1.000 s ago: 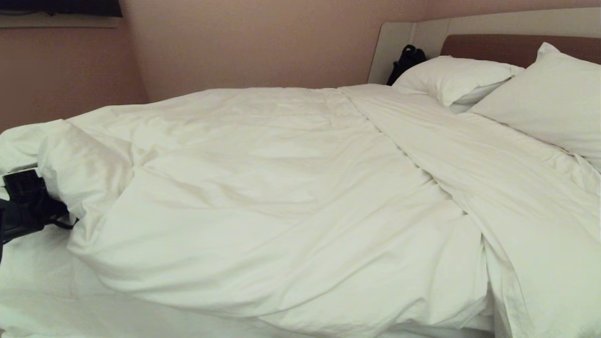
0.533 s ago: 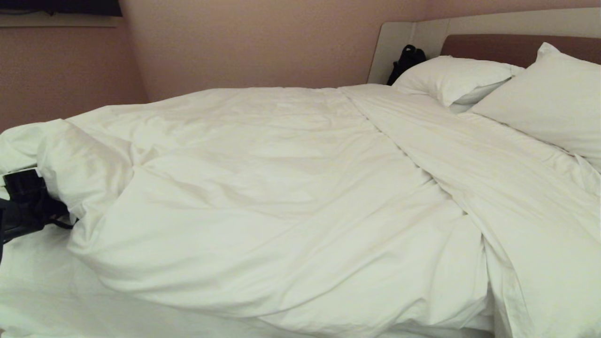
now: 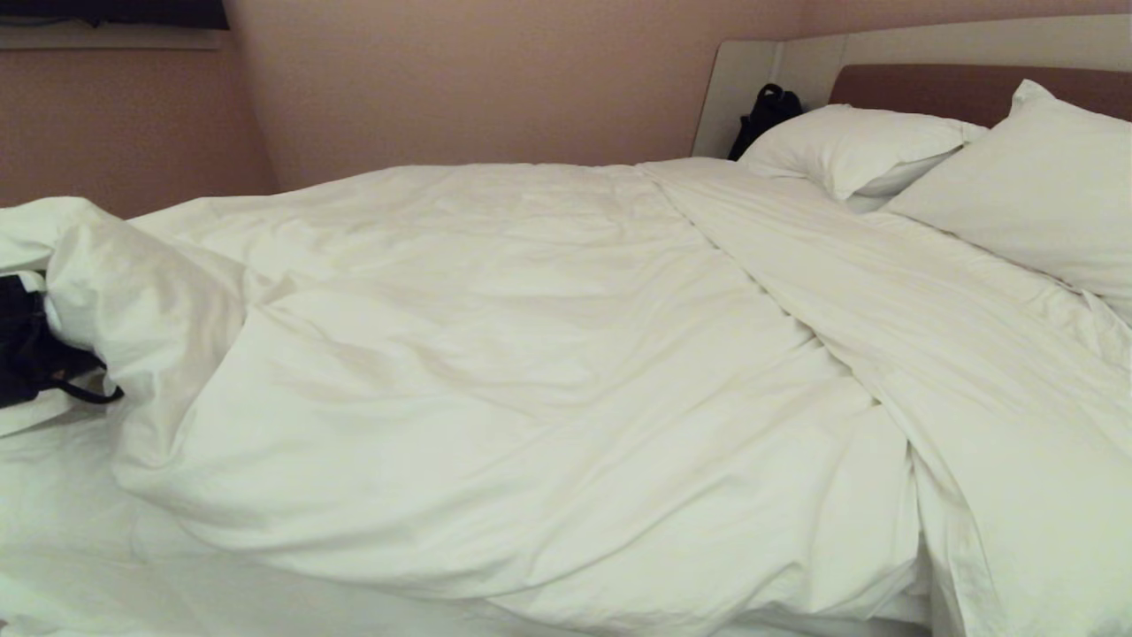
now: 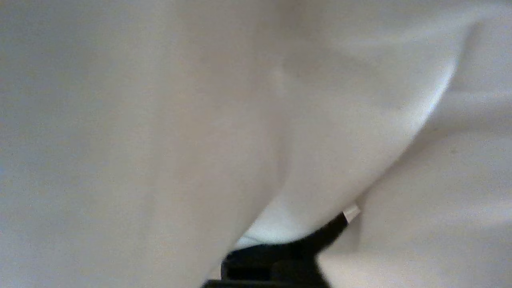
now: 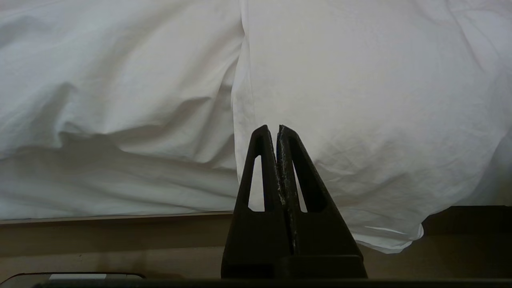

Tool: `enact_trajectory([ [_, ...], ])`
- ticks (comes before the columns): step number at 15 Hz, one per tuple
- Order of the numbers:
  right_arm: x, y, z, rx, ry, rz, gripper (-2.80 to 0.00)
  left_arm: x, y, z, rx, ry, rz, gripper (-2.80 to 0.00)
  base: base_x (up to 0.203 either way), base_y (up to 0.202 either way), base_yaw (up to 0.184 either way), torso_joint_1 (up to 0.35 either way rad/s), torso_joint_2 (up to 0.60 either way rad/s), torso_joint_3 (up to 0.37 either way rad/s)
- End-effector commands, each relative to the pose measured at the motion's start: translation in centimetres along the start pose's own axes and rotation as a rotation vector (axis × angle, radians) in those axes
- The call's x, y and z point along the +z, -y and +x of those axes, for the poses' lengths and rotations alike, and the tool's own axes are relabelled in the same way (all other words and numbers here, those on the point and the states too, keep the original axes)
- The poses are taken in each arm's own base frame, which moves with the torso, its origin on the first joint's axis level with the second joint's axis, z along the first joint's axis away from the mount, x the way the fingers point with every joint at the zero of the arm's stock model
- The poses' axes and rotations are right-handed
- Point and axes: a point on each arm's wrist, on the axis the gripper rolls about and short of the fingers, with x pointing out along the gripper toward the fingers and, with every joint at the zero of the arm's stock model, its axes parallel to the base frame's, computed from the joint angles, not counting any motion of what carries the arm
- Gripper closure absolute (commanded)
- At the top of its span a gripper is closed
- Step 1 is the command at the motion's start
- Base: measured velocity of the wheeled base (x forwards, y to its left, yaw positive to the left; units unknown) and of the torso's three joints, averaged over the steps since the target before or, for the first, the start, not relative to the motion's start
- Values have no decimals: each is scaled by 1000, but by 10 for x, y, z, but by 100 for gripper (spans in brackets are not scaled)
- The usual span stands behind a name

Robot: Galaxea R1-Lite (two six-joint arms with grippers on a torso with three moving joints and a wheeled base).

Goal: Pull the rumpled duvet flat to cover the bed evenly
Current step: Flatten the corners of the folded blanket

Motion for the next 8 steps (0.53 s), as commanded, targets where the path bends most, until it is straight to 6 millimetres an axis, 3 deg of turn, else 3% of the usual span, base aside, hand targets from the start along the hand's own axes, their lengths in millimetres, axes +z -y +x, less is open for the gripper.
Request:
enact_trajectory([
  [1, 0, 0, 0, -1, 0, 0, 0, 53, 17, -47, -7, 82, 16, 0, 0, 0, 0, 0, 0, 0],
  [5, 0, 0, 0, 0, 0, 0, 0, 89, 28, -106, 15, 91, 18, 0, 0, 0, 0, 0, 0, 0],
  [8, 0, 0, 0, 0, 0, 0, 0, 103, 12, -131, 72, 105, 55, 0, 0, 0, 0, 0, 0, 0],
])
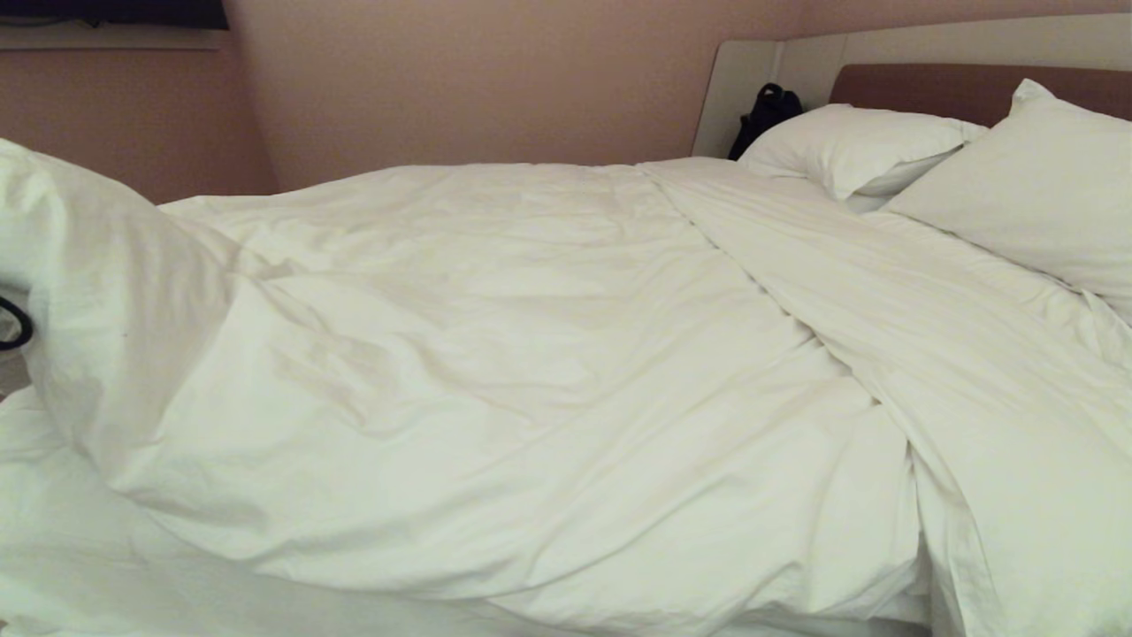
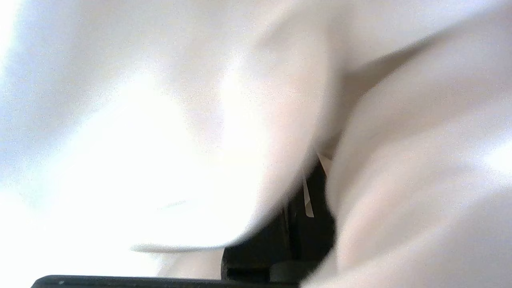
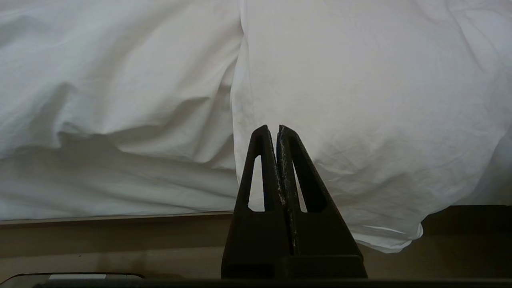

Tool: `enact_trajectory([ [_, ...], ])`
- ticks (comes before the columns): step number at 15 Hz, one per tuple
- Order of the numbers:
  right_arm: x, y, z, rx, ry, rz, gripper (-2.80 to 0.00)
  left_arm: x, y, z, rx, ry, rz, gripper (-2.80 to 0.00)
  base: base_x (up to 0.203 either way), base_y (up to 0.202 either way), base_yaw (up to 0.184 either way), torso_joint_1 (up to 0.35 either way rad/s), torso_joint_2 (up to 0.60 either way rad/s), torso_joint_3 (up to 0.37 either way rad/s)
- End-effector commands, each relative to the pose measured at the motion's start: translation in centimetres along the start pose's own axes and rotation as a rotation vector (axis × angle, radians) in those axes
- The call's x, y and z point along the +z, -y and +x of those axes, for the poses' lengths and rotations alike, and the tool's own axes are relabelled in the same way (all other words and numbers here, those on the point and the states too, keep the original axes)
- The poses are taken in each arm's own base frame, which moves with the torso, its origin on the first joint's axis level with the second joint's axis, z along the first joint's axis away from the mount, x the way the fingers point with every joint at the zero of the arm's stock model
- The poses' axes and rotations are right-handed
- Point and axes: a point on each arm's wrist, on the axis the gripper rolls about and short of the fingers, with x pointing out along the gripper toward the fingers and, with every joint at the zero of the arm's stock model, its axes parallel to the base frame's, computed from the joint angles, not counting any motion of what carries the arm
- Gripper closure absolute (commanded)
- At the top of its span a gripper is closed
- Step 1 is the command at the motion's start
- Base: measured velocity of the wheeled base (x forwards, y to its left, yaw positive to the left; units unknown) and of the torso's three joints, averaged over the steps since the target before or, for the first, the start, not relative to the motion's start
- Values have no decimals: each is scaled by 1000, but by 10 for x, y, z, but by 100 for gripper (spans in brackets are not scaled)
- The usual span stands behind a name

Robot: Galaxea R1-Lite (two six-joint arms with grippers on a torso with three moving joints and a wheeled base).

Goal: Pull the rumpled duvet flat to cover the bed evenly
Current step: Flatten the corners of the folded blanket

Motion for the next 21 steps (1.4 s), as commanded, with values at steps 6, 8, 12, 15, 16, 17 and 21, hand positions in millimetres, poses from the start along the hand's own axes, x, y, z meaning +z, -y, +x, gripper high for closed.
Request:
enact_trajectory([
  [6, 0, 0, 0, 0, 1, 0, 0, 18, -41, -46, 117, -57, 248, 0, 0, 0, 0, 0, 0, 0],
  [8, 0, 0, 0, -1, 1, 0, 0, 16, -49, -59, 137, -88, 259, 0, 0, 0, 0, 0, 0, 0],
  [12, 0, 0, 0, -1, 1, 0, 0, -23, -87, -93, 62, -215, 259, 0, 0, 0, 0, 0, 0, 0],
  [15, 0, 0, 0, -1, 1, 0, 0, -38, -120, -119, 127, -262, 331, 0, 0, 0, 0, 0, 0, 0],
  [16, 0, 0, 0, -1, 1, 0, 0, -44, -132, -122, 146, -280, 333, 0, 0, 0, 0, 0, 0, 0],
  [17, 0, 0, 0, 0, 1, 0, 0, -51, -141, -120, 153, -305, 320, 0, 0, 0, 0, 0, 0, 0],
  [21, 0, 0, 0, -1, 1, 0, 0, -91, -160, -100, 108, -402, 234, 0, 0, 0, 0, 0, 0, 0],
])
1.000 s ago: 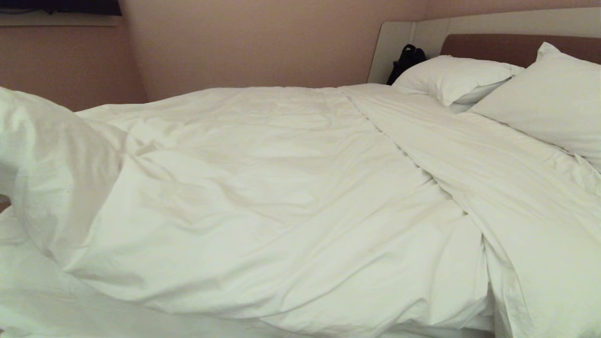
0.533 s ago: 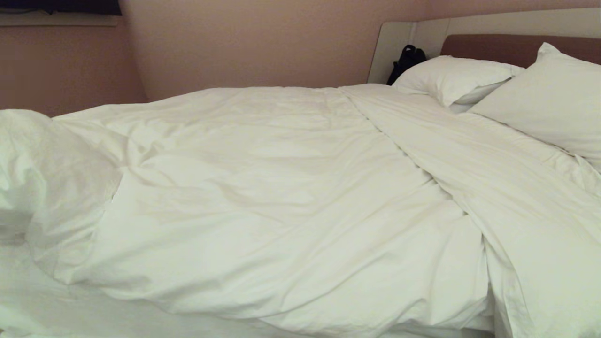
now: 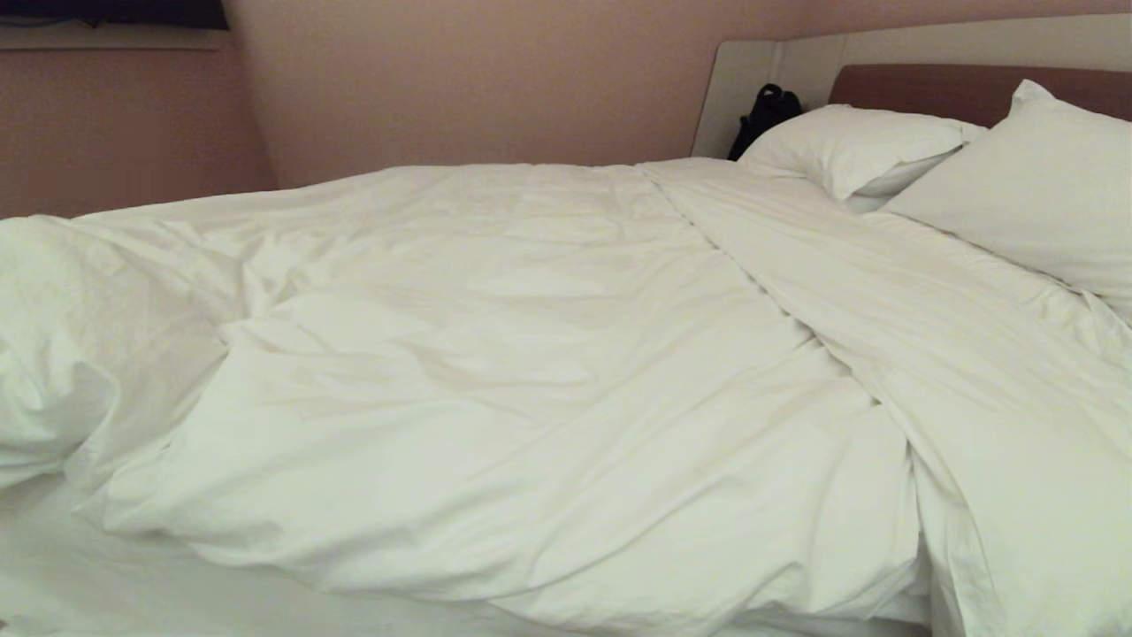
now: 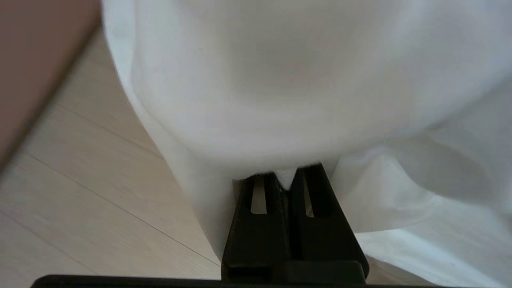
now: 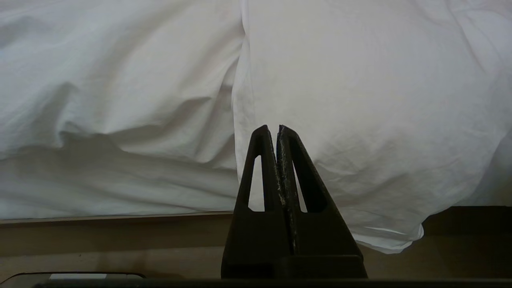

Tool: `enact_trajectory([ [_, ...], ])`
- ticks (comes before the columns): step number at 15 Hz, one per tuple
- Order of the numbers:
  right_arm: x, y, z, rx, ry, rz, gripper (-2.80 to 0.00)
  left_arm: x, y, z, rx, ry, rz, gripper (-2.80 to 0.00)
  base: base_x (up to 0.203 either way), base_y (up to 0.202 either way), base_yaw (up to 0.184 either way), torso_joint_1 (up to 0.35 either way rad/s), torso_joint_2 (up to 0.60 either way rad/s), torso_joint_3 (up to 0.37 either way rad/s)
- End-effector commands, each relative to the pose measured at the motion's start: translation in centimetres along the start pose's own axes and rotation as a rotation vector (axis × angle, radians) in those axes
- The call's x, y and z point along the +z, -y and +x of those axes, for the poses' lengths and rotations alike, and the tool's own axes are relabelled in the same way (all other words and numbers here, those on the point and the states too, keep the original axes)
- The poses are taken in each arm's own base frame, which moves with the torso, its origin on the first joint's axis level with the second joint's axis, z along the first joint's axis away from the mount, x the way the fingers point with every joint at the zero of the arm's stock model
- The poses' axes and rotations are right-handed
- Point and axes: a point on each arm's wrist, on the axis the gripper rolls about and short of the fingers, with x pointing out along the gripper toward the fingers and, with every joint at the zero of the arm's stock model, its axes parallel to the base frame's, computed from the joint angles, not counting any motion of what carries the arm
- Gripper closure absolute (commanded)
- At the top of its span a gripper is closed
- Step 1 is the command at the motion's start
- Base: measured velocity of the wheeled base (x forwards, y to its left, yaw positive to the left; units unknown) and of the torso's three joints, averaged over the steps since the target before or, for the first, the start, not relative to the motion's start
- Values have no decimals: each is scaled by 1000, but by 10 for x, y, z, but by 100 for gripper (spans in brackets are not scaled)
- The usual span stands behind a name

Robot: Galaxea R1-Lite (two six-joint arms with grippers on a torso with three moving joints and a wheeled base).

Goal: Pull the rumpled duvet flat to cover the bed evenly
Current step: Flatten the corners of the folded blanket

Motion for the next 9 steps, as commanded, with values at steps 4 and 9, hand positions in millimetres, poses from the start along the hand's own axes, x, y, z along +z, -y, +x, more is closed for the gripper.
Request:
enact_trajectory([
  [4, 0, 0, 0, 0, 1, 0, 0, -34, -11, 48, -75, -89, -53, 0, 0, 0, 0, 0, 0, 0],
  [9, 0, 0, 0, 0, 1, 0, 0, -45, -20, 73, -90, -114, -72, -280, 0, 0, 0, 0, 0, 0],
])
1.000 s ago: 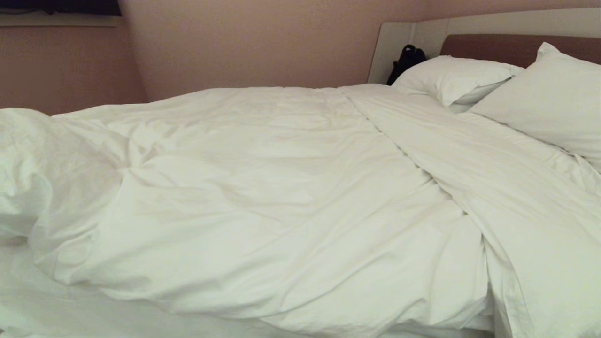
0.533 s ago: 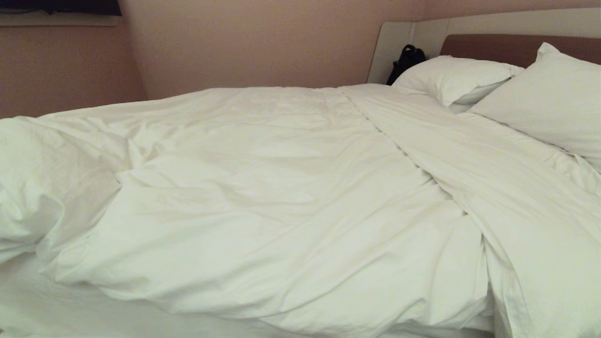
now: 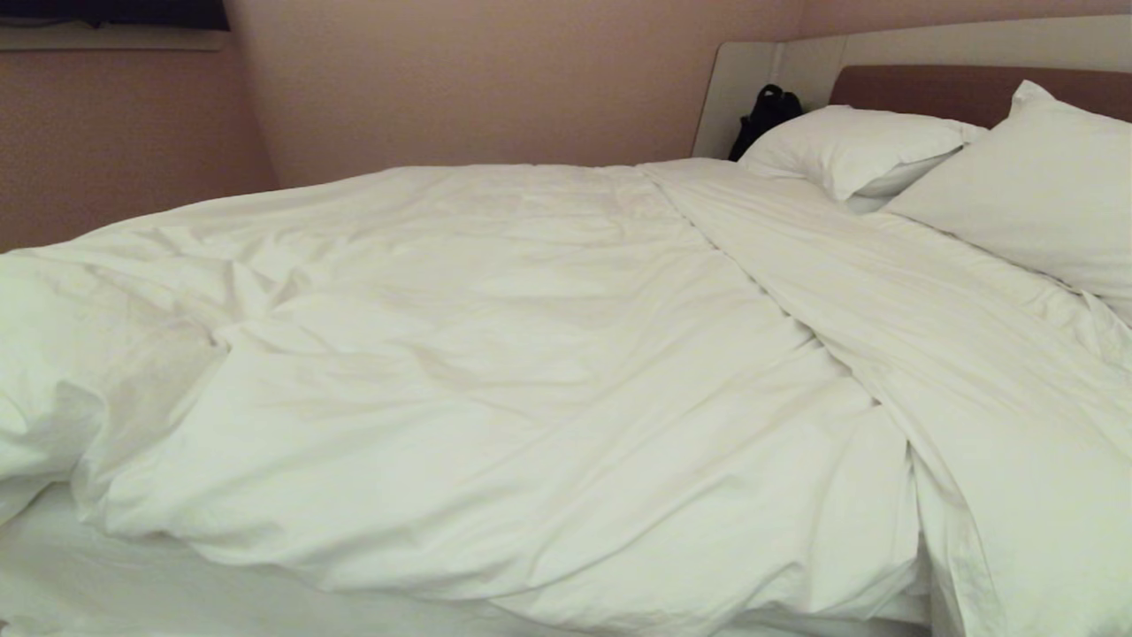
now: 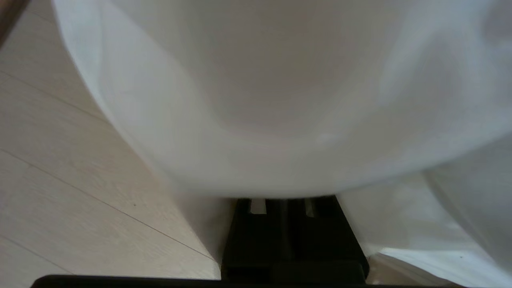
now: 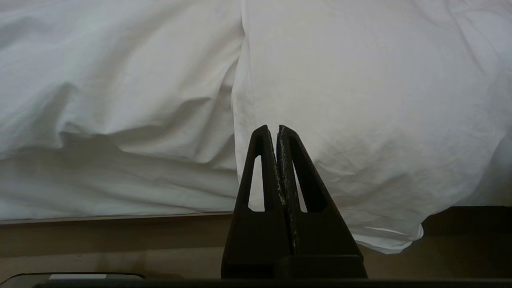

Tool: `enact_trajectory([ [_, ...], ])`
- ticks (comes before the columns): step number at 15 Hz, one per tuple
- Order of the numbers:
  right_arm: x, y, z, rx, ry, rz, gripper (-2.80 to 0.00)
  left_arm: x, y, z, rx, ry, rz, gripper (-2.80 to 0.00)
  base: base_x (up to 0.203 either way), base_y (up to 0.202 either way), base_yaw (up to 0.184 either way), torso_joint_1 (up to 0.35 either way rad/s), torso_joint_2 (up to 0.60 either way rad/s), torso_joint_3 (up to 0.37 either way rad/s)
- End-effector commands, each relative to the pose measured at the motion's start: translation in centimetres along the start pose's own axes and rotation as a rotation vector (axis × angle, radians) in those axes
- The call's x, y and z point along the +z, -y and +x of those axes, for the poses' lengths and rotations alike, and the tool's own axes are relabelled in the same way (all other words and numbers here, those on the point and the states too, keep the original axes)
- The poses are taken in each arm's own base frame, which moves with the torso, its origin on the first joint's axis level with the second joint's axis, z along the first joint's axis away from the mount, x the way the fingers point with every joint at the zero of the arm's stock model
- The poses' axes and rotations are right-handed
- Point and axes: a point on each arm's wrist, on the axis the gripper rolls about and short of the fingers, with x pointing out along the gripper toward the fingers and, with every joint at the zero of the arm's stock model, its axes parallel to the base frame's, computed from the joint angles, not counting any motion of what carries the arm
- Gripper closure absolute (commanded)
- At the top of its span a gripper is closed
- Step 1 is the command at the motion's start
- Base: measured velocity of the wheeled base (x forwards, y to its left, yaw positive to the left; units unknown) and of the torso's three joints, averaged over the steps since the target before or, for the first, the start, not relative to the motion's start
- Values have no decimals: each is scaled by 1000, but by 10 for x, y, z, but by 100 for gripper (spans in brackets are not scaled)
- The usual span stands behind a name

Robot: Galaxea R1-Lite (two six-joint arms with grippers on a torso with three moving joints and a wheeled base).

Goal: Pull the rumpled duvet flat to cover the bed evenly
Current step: Flatten the corners of the folded blanket

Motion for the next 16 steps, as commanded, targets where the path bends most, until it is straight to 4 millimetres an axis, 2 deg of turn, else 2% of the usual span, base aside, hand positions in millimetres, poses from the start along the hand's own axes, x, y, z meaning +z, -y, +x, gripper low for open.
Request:
enact_trajectory([
  [1, 0, 0, 0, 0, 0, 0, 0, -6, -3, 10, -14, -17, -13, -280, 0, 0, 0, 0, 0, 0],
  [3, 0, 0, 0, 1, 0, 0, 0, 4, 0, -5, 1, 17, -5, -280, 0, 0, 0, 0, 0, 0],
  [6, 0, 0, 0, 0, 0, 0, 0, 24, 4, -43, 15, 107, -17, -280, 0, 0, 0, 0, 0, 0],
  [9, 0, 0, 0, 0, 0, 0, 0, 49, 11, -104, 6, 258, -86, -280, 0, 0, 0, 0, 0, 0],
  [11, 0, 0, 0, 0, 0, 0, 0, 55, 14, -142, -6, 333, -219, -280, 0, 0, 0, 0, 0, 0],
  [13, 0, 0, 0, 0, 0, 0, 0, 49, 3, -150, 7, 342, -327, -280, 0, 0, 0, 0, 0, 0],
  [16, 0, 0, 0, 0, 0, 0, 0, 33, -14, -131, 3, 292, -419, -280, 0, 0, 0, 0, 0, 0],
])
